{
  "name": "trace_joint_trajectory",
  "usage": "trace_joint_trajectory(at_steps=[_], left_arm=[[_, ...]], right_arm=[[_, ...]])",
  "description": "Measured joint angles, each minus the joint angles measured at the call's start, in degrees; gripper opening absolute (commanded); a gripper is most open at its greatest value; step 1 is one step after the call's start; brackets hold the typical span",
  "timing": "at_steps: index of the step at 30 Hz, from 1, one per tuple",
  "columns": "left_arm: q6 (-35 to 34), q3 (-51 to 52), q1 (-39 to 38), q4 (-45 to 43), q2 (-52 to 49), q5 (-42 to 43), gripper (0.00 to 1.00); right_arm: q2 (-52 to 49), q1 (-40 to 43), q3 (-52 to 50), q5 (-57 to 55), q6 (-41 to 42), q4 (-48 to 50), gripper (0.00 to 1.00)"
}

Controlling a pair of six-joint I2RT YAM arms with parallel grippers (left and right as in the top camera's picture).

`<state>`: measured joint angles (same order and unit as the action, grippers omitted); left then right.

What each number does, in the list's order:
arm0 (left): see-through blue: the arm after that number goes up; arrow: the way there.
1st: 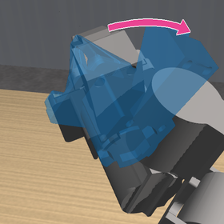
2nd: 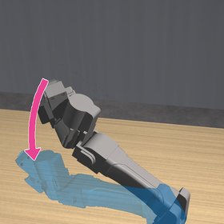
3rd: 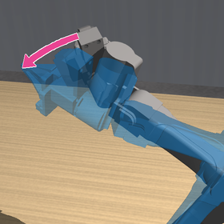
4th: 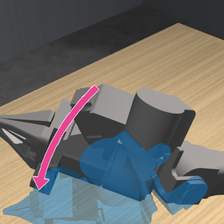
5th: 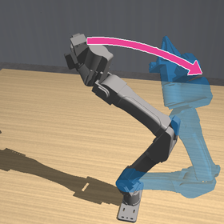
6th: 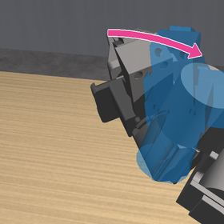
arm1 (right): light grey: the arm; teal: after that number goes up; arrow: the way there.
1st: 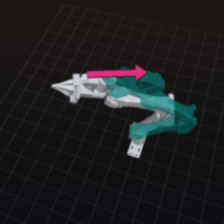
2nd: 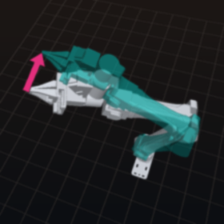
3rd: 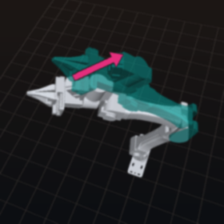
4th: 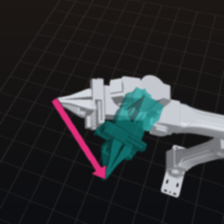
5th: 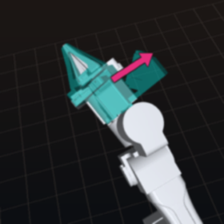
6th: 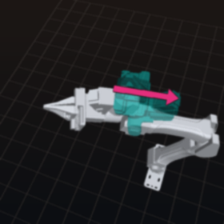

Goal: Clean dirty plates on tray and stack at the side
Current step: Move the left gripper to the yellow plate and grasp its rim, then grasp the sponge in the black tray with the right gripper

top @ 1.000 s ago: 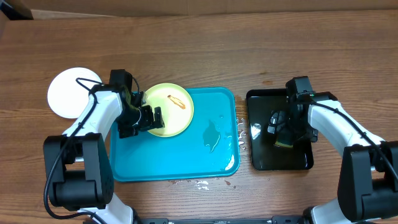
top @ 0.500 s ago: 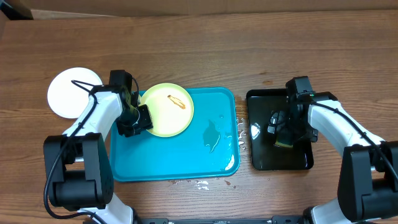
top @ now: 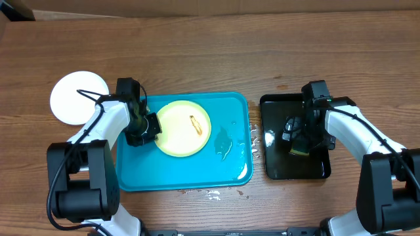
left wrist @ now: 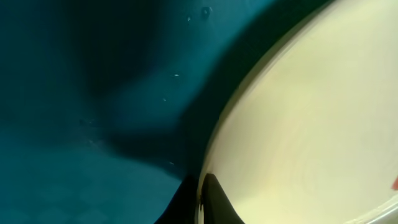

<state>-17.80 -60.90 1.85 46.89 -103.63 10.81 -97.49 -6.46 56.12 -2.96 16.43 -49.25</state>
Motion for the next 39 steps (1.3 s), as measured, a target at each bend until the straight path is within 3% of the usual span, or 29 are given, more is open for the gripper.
trace_joint_trajectory(at_steps=[11, 33, 34, 39], left_arm=[[6.3, 0.1, -4.0, 0.4, 0.0, 0.3, 0.04], [7.3, 1.5, -5.3, -3.4, 0.7, -1.4, 0.05], [7.3, 1.6, -5.3, -3.6, 0.8, -1.4, 0.05], [7.3, 1.7, -5.3, -3.7, 0.9, -1.4, 0.05]], right_arm=[[0.0, 0.0, 0.0, 0.0, 0.0, 0.0, 1.00], [0.0, 0.0, 0.0, 1.9, 0.0, -0.6, 1.00], [0.0, 0.0, -0.1, 2.9, 0.0, -1.4, 0.99], [0.0, 0.0, -0.2, 6.1, 1.8, -4.4, 0.70]])
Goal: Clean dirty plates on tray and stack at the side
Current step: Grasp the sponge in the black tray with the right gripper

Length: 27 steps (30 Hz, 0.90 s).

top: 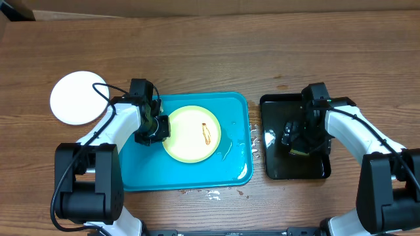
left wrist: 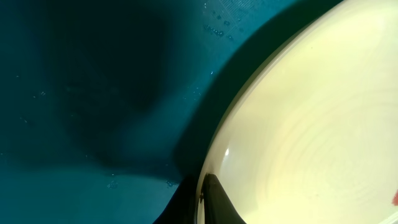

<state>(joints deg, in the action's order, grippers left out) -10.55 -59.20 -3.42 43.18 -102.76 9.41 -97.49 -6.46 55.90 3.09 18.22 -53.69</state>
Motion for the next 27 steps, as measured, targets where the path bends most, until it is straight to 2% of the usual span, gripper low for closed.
trace_joint_trajectory(at_steps=[6, 7, 10, 11, 15, 16, 18, 20, 22, 24, 27], left_arm=[[0.0, 0.0, 0.0, -0.2, 0.0, 0.0, 0.06], [0.0, 0.0, 0.0, -0.2, 0.0, 0.0, 0.06], [0.0, 0.1, 0.0, -0.2, 0.0, 0.0, 0.06], [0.0, 0.1, 0.0, -0.2, 0.0, 0.0, 0.06], [0.0, 0.1, 0.0, -0.2, 0.0, 0.0, 0.04], [0.0, 0.1, 0.0, -0.2, 0.0, 0.0, 0.05], [0.0, 0.1, 0.0, -0.2, 0.0, 0.0, 0.05], [0.0, 0.1, 0.0, -0.2, 0.0, 0.0, 0.05], [0.0, 0.1, 0.0, -0.2, 0.0, 0.0, 0.05], [0.0, 0.1, 0.0, -0.2, 0.0, 0.0, 0.05], [0.0, 0.1, 0.0, -0.2, 0.0, 0.0, 0.05]], right_arm=[[0.0, -0.3, -2.2, 0.9, 1.9, 2.1, 0.67], [0.0, -0.3, -3.0, 0.8, 2.2, 3.4, 0.62], [1.5, -0.3, -4.8, 0.6, 2.6, 7.2, 0.21], [1.8, -0.3, -5.5, 0.5, 2.6, 8.2, 0.04], [2.3, -0.3, -6.1, 0.8, 2.4, 7.9, 0.04], [2.3, -0.3, -6.1, 0.9, 2.3, 7.4, 0.08], [2.3, -0.3, -5.9, 1.2, 2.1, 5.3, 0.42], [2.3, -0.3, -5.5, 1.4, 0.9, 2.9, 0.51], [1.9, -0.4, -4.6, 1.4, -0.1, 1.4, 0.65], [1.6, -0.4, -3.5, 1.4, -0.5, 1.1, 0.71], [1.4, -0.4, -2.5, 1.2, -1.0, 3.1, 0.71]])
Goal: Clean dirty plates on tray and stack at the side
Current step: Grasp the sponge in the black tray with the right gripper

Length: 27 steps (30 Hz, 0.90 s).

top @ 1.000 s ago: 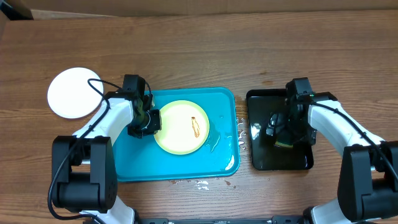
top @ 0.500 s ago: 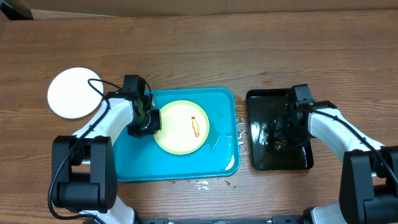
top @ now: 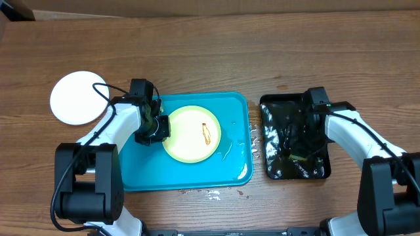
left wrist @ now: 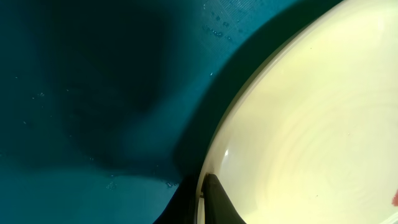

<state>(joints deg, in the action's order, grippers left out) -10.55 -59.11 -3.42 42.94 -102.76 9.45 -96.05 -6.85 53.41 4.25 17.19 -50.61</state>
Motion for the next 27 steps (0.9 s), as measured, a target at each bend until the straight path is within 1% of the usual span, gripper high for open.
trace_joint_trajectory(at_steps=[2, 4, 5, 6, 7, 8, 9, 10, 12, 13, 14, 16, 19, 20, 22, 24, 25, 26, 27], left_arm=[[0.0, 0.0, 0.0, 0.0, 0.0, 0.0, 0.05], [0.0, 0.0, 0.0, 0.0, 0.0, 0.0, 0.04], [0.0, 0.0, 0.0, 0.0, 0.0, 0.0, 0.04], [0.0, 0.0, 0.0, 0.0, 0.0, 0.0, 0.04], [0.0, 0.0, 0.0, 0.0, 0.0, 0.0, 0.04], [0.0, 0.0, 0.0, 0.0, 0.0, 0.0, 0.04], [0.0, 0.0, 0.0, 0.0, 0.0, 0.0, 0.04], [0.0, 0.0, 0.0, 0.0, 0.0, 0.1, 0.04], [0.0, 0.0, 0.0, 0.0, 0.0, 0.2, 0.04], [0.0, 0.0, 0.0, 0.0, 0.0, 0.2, 0.04], [0.0, 0.0, 0.0, 0.0, 0.0, 0.2, 0.04], [0.0, 0.0, 0.0, 0.0, 0.0, 0.2, 0.04], [0.0, 0.0, 0.0, 0.0, 0.0, 0.2, 0.04], [0.0, 0.0, 0.0, 0.0, 0.0, 0.2, 0.05], [0.0, 0.0, 0.0, 0.0, 0.0, 0.2, 0.04], [0.0, 0.0, 0.0, 0.0, 0.0, 0.2, 0.04], [0.0, 0.0, 0.0, 0.0, 0.0, 0.2, 0.04], [0.0, 0.0, 0.0, 0.0, 0.0, 0.2, 0.04], [0.0, 0.0, 0.0, 0.0, 0.0, 0.2, 0.04]], right_arm=[[0.0, 0.0, 0.0, -0.8, -0.3, 1.6, 0.69], [0.0, 0.0, 0.1, -1.6, -0.5, 3.3, 0.63], [0.0, 0.0, 0.1, -1.9, -0.5, 4.1, 0.54], [0.0, 0.0, 0.1, -2.1, -0.5, 4.6, 0.31], [0.0, 0.0, 0.0, -2.3, -0.7, 4.9, 0.11], [0.0, 0.0, 0.0, -2.6, -0.8, 5.0, 0.04], [0.0, 0.0, -0.2, -2.6, -0.7, 5.3, 0.04], [0.0, 0.0, -0.3, -2.7, -0.7, 5.5, 0.08], [0.0, 0.0, -0.6, -2.8, -0.8, 5.7, 0.71], [0.0, 0.0, -0.7, -2.8, -0.7, 5.9, 0.81], [0.0, 0.0, -0.7, -2.9, -0.8, 6.2, 0.83], [0.0, 0.0, -0.8, -3.0, -0.7, 8.1, 0.83], [0.0, 0.0, -0.9, -3.3, -1.0, 11.4, 0.81], [0.0, 0.0, -0.9, -3.4, -1.0, 12.1, 0.79], [0.0, 0.0, -0.9, -3.6, -0.9, 13.7, 0.68], [0.0, 0.0, -0.9, -3.9, -1.3, 14.2, 0.31], [0.0, 0.0, -0.9, -3.9, -1.0, 14.3, 0.16], [0.0, 0.0, -0.9, -4.0, -1.0, 14.1, 0.04], [0.0, 0.0, -0.9, -4.1, -1.0, 14.1, 0.04]])
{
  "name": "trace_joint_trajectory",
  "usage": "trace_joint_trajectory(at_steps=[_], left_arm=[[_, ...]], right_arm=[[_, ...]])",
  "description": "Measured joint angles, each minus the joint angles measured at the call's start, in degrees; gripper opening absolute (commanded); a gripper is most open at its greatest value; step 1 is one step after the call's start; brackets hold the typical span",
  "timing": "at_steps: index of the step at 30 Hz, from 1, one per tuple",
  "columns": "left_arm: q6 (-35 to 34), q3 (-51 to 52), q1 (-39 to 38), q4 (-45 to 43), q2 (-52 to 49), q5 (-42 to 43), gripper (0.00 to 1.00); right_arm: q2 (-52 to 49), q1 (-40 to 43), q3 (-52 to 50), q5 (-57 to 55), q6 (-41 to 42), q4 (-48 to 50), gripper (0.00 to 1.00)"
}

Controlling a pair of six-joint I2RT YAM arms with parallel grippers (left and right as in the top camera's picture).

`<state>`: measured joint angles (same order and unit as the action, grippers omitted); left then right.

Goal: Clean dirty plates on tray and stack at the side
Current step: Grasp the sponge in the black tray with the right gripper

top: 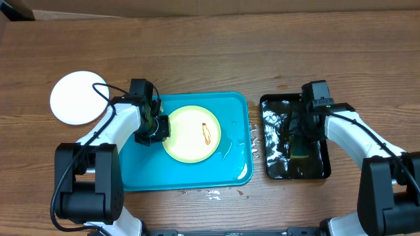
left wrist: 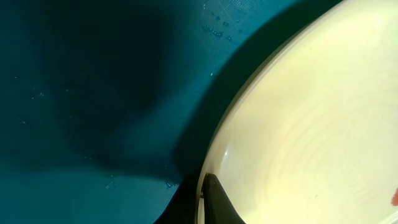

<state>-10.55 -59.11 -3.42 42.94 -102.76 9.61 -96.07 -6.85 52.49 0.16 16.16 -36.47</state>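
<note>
A pale yellow plate [top: 190,134] with a brown-orange smear [top: 206,133] lies in the teal tray [top: 236,167]. My left gripper [top: 155,128] is shut on the plate's left rim. In the left wrist view the rim [left wrist: 211,155] runs down between the two dark fingertips [left wrist: 214,202], over the tray floor [left wrist: 93,93]. A clean white plate [top: 79,98] rests on the table at the far left. My right gripper [top: 297,134] is down in the black basin [top: 321,172], shut on a yellow-green sponge [top: 299,151].
Water droplets lie on the wood [top: 211,193] in front of the tray and along the tray's right side [top: 254,141]. The basin holds rippling water. A cardboard edge [top: 79,14] runs along the back of the table.
The right gripper and sponge have shifted slightly within the black basin, and the sponge shows more broadly. The left gripper and yellow plate have not moved.
At first the left gripper held the yellow plate towards the tray's left side. By 1.8 s ago the plate sat further right and turned, still gripped at its rim, and it stays there. The right gripper kept the sponge in the basin throughout, shifting about.
</note>
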Motion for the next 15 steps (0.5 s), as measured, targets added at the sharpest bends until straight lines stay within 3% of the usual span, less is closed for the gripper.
trace_joint_trajectory(at_steps=[1, 2, 3, 4, 8, 11, 15], left_arm=[[0.0, 0.0, 0.0, 0.0, 0.0, 0.0, 0.04], [0.0, 0.0, 0.0, 0.0, 0.0, 0.0, 0.05], [0.0, 0.0, 0.0, 0.0, 0.0, 0.0, 0.04], [0.0, 0.0, 0.0, 0.0, 0.0, 0.0, 0.07], [-0.2, 0.3, -0.1, -0.8, 0.0, -0.2, 0.24], [0.1, 0.3, -0.4, -1.0, 0.0, -0.5, 0.54], [-0.2, 0.2, -0.4, -1.2, 0.5, -1.4, 0.85]], right_arm=[[0.0, 0.0, 0.0, 0.0, 0.2, 0.0, 0.04], [0.0, 0.0, 0.0, 0.0, 0.1, 0.0, 0.32], [-0.1, 0.0, 0.0, -0.1, 0.4, 0.0, 0.71], [-0.1, 0.0, 0.0, -0.2, 0.2, 0.0, 0.90], [-0.1, 0.0, 1.9, -0.2, 0.1, -6.1, 0.94], [-0.3, 0.0, 6.4, -0.2, 0.1, -14.1, 0.93], [-0.3, 0.0, 9.7, -0.2, 0.2, -18.6, 0.81]])
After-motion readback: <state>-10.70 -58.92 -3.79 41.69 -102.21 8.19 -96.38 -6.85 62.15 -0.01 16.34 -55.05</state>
